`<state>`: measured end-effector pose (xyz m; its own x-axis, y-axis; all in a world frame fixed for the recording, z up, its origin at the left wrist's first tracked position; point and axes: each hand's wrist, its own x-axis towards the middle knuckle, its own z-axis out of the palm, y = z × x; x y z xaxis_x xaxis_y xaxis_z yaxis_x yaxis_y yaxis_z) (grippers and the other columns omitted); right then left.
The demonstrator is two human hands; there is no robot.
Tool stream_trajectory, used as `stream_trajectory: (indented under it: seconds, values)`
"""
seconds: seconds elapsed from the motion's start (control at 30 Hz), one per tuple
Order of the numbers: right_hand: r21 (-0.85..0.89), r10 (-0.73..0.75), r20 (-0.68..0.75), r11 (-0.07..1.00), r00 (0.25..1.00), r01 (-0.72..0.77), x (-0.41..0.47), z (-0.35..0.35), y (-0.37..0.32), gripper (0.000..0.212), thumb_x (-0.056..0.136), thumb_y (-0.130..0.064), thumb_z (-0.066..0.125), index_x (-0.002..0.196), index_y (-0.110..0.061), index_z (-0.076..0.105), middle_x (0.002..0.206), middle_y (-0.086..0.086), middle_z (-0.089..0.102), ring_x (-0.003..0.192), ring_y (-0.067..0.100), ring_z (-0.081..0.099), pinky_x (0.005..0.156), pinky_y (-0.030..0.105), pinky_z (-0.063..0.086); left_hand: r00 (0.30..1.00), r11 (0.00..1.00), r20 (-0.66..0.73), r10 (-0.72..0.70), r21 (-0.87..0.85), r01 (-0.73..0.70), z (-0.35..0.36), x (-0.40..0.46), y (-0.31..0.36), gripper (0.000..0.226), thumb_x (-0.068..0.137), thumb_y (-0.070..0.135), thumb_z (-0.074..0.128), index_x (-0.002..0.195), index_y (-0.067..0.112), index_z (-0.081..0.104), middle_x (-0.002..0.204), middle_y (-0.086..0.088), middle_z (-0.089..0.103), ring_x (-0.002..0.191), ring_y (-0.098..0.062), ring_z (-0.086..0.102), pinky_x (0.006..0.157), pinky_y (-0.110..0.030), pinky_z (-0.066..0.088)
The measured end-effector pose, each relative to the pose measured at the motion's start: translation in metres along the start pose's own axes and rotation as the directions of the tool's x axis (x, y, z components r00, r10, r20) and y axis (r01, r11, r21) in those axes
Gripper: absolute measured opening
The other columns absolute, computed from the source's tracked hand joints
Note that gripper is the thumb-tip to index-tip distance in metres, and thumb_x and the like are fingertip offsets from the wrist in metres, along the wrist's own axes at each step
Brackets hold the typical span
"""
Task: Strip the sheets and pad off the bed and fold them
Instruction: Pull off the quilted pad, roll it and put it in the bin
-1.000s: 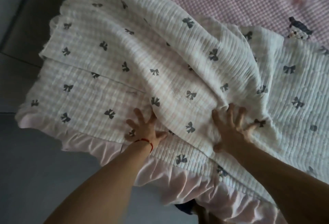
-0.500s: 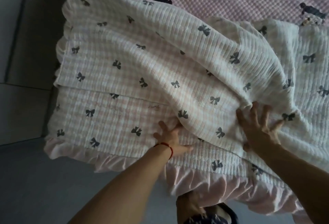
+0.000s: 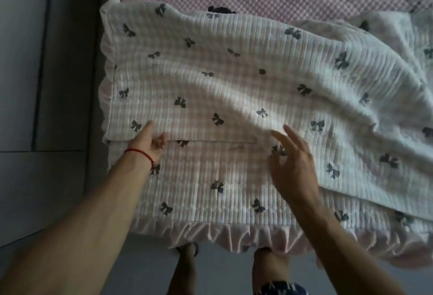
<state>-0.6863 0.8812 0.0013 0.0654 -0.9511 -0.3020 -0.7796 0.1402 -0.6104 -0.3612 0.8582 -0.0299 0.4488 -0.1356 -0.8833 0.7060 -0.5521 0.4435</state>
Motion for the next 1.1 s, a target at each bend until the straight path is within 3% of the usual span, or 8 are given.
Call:
stream_trajectory:
  seconds: [0.1, 0.27, 0.33, 0.53, 0.63, 0.73, 0.9, 1.1]
  values:
    - [0.14, 0.009, 0.066, 0.99, 0.998, -0.018, -0.02, 0.052, -0.054, 0.042, 0.095, -0.01, 0.061, 0.135, -0.021, 0.063, 0.146, -0.001, 0.056, 0.132, 0.018, 0.053, 0.113, 0.04, 0.043, 0.985, 0.979, -0.037, -0.166, -0.129, 0.16, -0.008, 0.027, 0.021, 0.022, 0.092, 0.028, 0.071, 0.103, 0.016, 0.057, 0.077, 0.0, 0.053, 0.054, -0.008, 0.05, 0.039, -0.016, 0.038]
    - [0.227, 0.354, 0.252, 0.883, 0.901, -0.41, -0.021, 0.101, -0.109, 0.029, 0.098, -0.025, 0.055, 0.113, -0.002, 0.066, 0.09, 0.004, 0.072, 0.064, 0.017, 0.064, 0.056, 0.028, 0.054, 0.995, 0.992, 0.037, 0.09, 0.088, -0.093, -0.074, 0.022, 0.014, 0.014, 0.098, 0.027, 0.064, 0.086, 0.024, 0.056, 0.069, 0.005, 0.048, 0.042, -0.002, 0.045, 0.036, -0.016, 0.035]
    - [0.278, 0.449, 0.25, 0.815, 0.858, -0.508, -0.028, 0.115, -0.122, 0.026, 0.092, -0.028, 0.056, 0.098, -0.003, 0.063, 0.08, 0.007, 0.072, 0.061, 0.018, 0.064, 0.057, 0.032, 0.056, 0.986, 0.99, 0.095, 0.134, 0.039, -0.138, -0.112, 0.018, 0.013, 0.011, 0.097, 0.025, 0.065, 0.087, 0.024, 0.061, 0.072, 0.007, 0.055, 0.05, -0.002, 0.052, 0.043, -0.016, 0.044]
    - [0.752, 0.78, 0.222, 0.245, 0.584, -0.613, -0.095, 0.151, -0.133, 0.042, 0.096, -0.016, 0.061, 0.131, -0.009, 0.039, 0.115, 0.017, 0.06, 0.098, 0.029, 0.066, 0.091, 0.046, 0.059, 0.981, 1.0, 0.193, 0.01, -0.017, -0.007, -0.212, 0.023, -0.014, 0.024, 0.092, 0.031, 0.07, 0.112, 0.018, 0.07, 0.109, -0.003, 0.073, 0.103, -0.021, 0.068, 0.091, -0.035, 0.055]
    - [0.863, 0.918, 0.136, 0.074, 0.373, -0.499, -0.116, 0.16, -0.115, 0.046, 0.091, -0.006, 0.064, 0.129, -0.007, 0.039, 0.112, 0.013, 0.061, 0.093, 0.024, 0.068, 0.083, 0.038, 0.062, 0.986, 0.996, 0.141, -0.086, 0.019, 0.084, -0.227, 0.031, -0.023, 0.012, 0.098, 0.027, 0.062, 0.1, 0.015, 0.064, 0.102, -0.002, 0.063, 0.092, -0.014, 0.059, 0.079, -0.026, 0.051]
    - [0.937, 0.845, 0.296, -0.168, 0.446, -0.305, -0.127, 0.17, -0.091, 0.035, 0.098, -0.006, 0.057, 0.131, 0.004, 0.053, 0.108, 0.018, 0.068, 0.088, 0.029, 0.073, 0.074, 0.038, 0.065, 0.983, 0.992, 0.151, -0.104, -0.049, 0.113, -0.228, 0.05, -0.019, 0.018, 0.103, 0.029, 0.054, 0.098, 0.014, 0.062, 0.104, -0.001, 0.064, 0.106, -0.015, 0.058, 0.092, -0.03, 0.048]
    - [0.914, 0.873, 0.115, 0.093, 0.473, -0.394, -0.142, 0.177, -0.09, 0.013, 0.097, -0.013, 0.067, 0.092, -0.001, 0.07, 0.088, 0.017, 0.076, 0.078, 0.026, 0.077, 0.076, 0.039, 0.064, 0.987, 0.988, 0.158, -0.034, -0.146, 0.057, -0.248, 0.056, -0.008, 0.016, 0.103, 0.022, 0.05, 0.105, 0.017, 0.065, 0.108, 0.0, 0.069, 0.102, -0.014, 0.065, 0.095, -0.035, 0.049]
    - [0.879, 0.902, 0.143, 0.073, 0.408, -0.471, -0.155, 0.207, -0.071, 0.015, 0.098, -0.013, 0.064, 0.1, 0.001, 0.069, 0.09, 0.017, 0.076, 0.079, 0.026, 0.077, 0.078, 0.042, 0.064, 0.994, 0.994, 0.073, -0.081, -0.072, 0.086, -0.269, 0.082, -0.042, 0.015, 0.105, 0.021, 0.049, 0.102, 0.013, 0.062, 0.1, -0.004, 0.066, 0.092, -0.017, 0.064, 0.077, -0.033, 0.053]
